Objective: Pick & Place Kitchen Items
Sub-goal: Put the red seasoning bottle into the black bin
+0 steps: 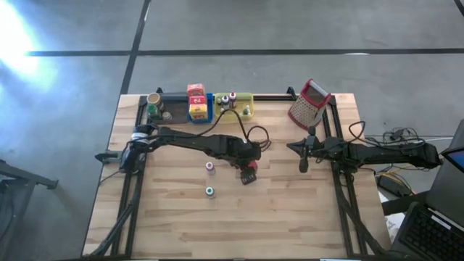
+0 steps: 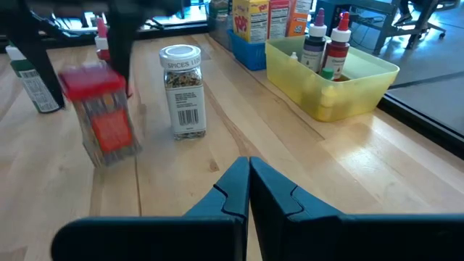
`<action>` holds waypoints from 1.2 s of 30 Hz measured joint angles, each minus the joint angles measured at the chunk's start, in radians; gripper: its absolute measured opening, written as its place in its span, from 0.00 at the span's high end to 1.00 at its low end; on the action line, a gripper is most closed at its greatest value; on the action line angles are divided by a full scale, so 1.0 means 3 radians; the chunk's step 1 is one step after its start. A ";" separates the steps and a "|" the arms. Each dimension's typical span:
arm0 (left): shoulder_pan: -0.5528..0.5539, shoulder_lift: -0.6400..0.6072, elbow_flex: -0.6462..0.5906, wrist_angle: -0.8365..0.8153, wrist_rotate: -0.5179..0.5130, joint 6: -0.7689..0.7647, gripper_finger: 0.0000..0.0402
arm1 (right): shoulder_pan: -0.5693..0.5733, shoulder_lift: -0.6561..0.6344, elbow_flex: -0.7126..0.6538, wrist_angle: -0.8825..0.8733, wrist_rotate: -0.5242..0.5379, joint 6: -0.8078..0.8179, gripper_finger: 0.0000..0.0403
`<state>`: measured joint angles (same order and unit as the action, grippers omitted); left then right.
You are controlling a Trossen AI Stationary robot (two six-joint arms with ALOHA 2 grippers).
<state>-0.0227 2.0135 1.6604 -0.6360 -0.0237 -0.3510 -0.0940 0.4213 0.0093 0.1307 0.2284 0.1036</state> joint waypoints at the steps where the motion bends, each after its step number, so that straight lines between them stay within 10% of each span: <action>1: 0.0000 -0.0040 0.0003 0.0000 -0.0001 0.0003 0.44 | 0.0000 0.0000 0.0000 0.0000 0.0000 0.0000 0.98; 19: 0.0166 -0.1731 -0.0215 -0.0234 -0.1963 0.0478 0.43 | 0.0000 0.0000 0.0001 0.0000 0.0000 0.0001 0.98; 36: 0.2140 -0.2648 -0.1196 -0.0331 -0.1348 -0.0070 0.42 | 0.0000 0.0000 0.0000 0.0000 0.0000 0.0000 0.98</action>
<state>0.6193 1.2191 1.3016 -0.7353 -0.4282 -0.3721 -0.0941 0.4212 0.0094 0.1307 0.2283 0.1036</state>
